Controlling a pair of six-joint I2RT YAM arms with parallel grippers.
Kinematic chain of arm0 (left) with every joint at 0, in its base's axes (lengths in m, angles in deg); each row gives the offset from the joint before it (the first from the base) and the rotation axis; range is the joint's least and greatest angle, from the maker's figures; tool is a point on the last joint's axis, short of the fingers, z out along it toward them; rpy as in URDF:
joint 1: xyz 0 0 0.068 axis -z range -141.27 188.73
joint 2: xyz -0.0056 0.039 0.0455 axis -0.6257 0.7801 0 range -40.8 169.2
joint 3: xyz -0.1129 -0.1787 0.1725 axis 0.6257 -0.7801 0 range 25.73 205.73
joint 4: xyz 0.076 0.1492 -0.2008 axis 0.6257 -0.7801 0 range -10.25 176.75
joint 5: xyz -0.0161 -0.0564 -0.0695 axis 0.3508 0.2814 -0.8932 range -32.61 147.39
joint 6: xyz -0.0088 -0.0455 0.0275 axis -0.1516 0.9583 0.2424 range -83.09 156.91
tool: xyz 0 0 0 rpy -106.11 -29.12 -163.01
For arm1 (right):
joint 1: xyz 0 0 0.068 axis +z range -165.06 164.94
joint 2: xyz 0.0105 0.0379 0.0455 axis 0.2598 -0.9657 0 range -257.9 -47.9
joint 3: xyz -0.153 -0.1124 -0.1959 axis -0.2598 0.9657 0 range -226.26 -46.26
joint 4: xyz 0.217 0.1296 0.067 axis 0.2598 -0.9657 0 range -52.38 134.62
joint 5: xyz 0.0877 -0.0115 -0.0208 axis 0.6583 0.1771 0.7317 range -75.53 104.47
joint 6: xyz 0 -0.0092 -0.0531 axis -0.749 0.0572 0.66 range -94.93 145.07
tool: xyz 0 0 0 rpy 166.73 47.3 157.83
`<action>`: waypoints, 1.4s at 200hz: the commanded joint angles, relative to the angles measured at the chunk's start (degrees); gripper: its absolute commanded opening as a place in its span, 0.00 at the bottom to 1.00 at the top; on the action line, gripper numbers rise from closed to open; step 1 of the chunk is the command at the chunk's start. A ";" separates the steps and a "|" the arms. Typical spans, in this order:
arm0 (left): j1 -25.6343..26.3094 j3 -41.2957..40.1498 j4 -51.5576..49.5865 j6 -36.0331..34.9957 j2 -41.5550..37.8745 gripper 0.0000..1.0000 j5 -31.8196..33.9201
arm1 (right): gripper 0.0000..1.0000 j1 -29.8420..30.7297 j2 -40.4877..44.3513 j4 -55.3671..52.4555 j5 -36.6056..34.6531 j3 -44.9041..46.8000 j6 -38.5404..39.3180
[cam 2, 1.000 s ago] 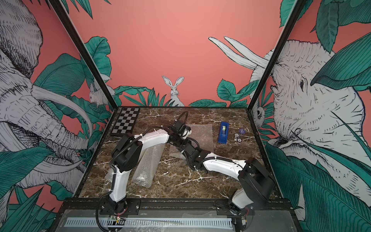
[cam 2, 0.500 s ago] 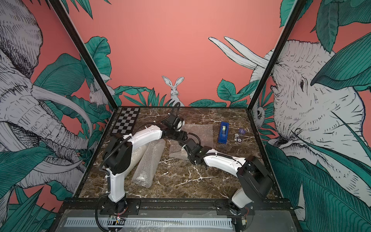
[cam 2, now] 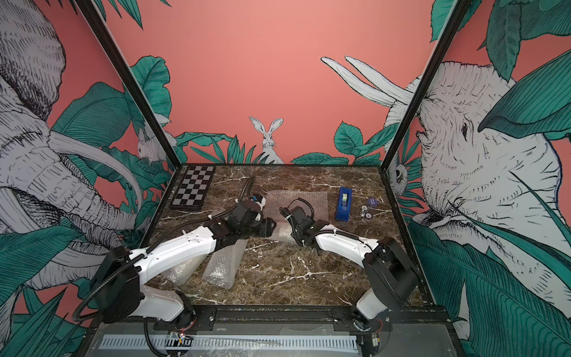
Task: Wrap vases in bubble wrap
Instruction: Wrap the vase in bubble wrap.
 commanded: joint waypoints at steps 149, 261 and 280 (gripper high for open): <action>-3.45 7.37 4.04 9.38 16.78 0.82 1.94 | 0.58 -4.95 6.26 -6.21 0.90 -1.70 -4.35; -5.08 8.82 3.42 8.67 20.03 0.81 0.97 | 0.78 -4.64 7.82 -4.28 19.70 2.92 7.42; -5.30 8.93 3.22 8.45 20.27 0.81 0.94 | 0.83 -4.73 5.93 -3.82 18.97 2.09 9.62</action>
